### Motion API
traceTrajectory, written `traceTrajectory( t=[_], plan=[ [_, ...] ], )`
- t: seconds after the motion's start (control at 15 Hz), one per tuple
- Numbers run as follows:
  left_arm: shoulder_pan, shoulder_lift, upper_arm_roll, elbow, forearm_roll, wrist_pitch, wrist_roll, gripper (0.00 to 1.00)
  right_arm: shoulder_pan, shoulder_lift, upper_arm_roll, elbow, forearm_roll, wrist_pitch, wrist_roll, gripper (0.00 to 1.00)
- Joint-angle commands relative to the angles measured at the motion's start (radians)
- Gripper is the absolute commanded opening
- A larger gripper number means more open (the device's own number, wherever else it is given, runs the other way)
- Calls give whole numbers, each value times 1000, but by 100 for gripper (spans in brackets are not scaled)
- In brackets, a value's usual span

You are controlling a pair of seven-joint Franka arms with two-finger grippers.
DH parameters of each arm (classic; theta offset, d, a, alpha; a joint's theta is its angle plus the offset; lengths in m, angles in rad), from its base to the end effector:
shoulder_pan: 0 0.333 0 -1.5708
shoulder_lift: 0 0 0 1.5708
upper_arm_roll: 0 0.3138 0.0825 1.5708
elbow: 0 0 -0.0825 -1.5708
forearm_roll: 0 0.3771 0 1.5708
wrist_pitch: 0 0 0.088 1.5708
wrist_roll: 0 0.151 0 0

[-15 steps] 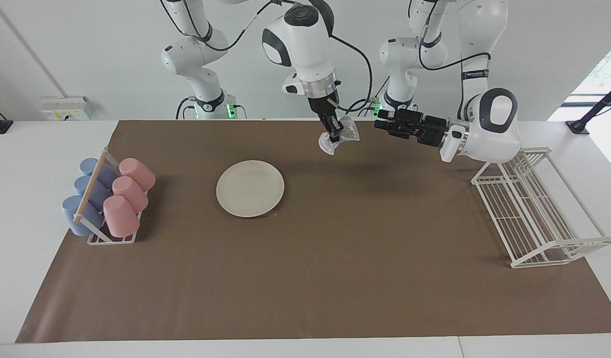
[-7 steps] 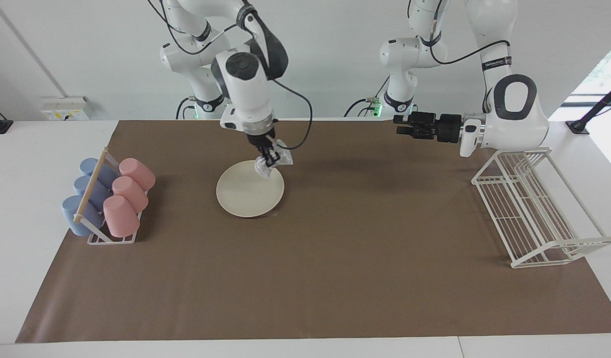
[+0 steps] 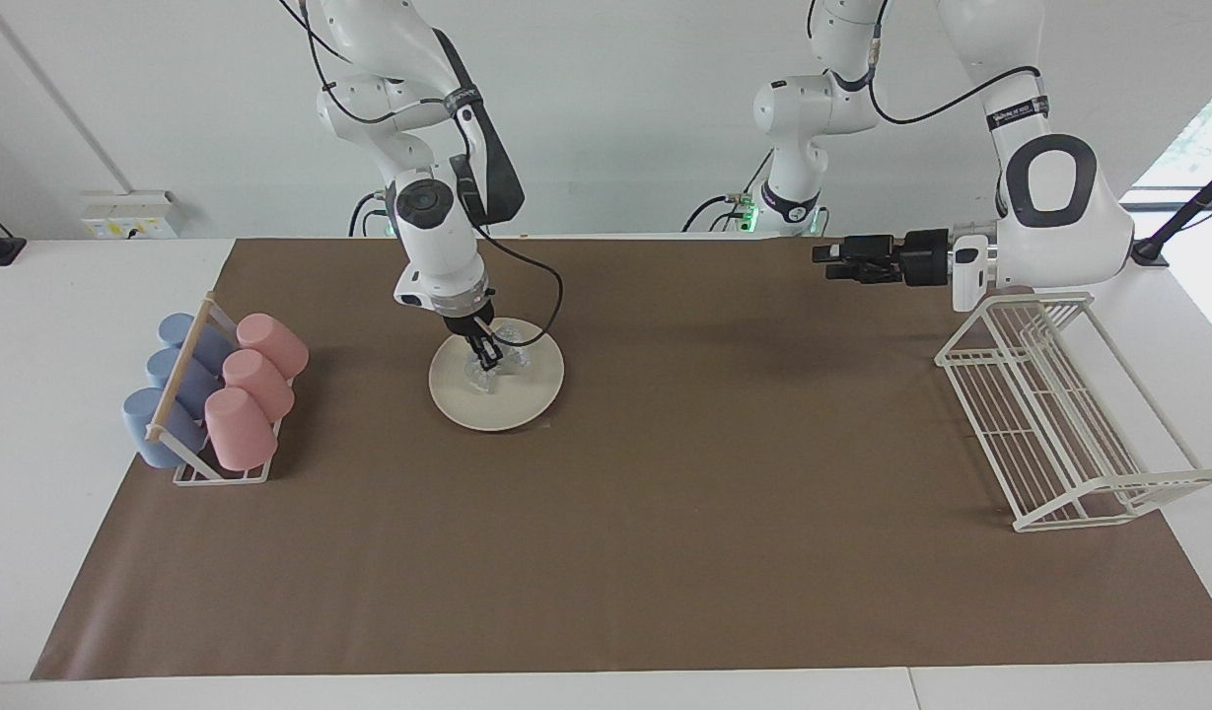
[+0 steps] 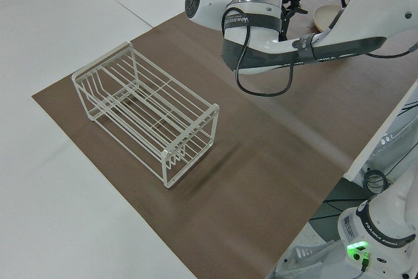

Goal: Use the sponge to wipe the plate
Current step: 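Carry the sponge to the plate with the right gripper while the left gripper opens, then rub the sponge across the white plate with the right gripper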

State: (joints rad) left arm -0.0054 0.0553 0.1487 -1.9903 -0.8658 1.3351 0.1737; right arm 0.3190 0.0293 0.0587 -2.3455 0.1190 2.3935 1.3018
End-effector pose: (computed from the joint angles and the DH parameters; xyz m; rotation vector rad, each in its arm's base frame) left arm 0.4814 -0.0602 0.4225 2.1033 0.0940 -0.6066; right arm 0.4665 0.1901 0.2808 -2.6872 1.4867 0.0763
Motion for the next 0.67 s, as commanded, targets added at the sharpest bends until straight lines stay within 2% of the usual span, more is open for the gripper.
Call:
traceTrajectory(
  t=[0.0, 0.27, 0.6],
  plan=[
    [-4, 1, -4, 13, 31, 50, -19, 100, 37, 9, 4, -24, 62, 45, 4, 0],
    [-16, 2, -12, 25, 148, 93, -22, 100, 83, 63, 3, -35, 97, 102, -2, 0],
    [-65, -5, -15, 31, 295, 183, -104, 100, -41, 70, 1, -35, 97, 101, -211, 0]
  ],
)
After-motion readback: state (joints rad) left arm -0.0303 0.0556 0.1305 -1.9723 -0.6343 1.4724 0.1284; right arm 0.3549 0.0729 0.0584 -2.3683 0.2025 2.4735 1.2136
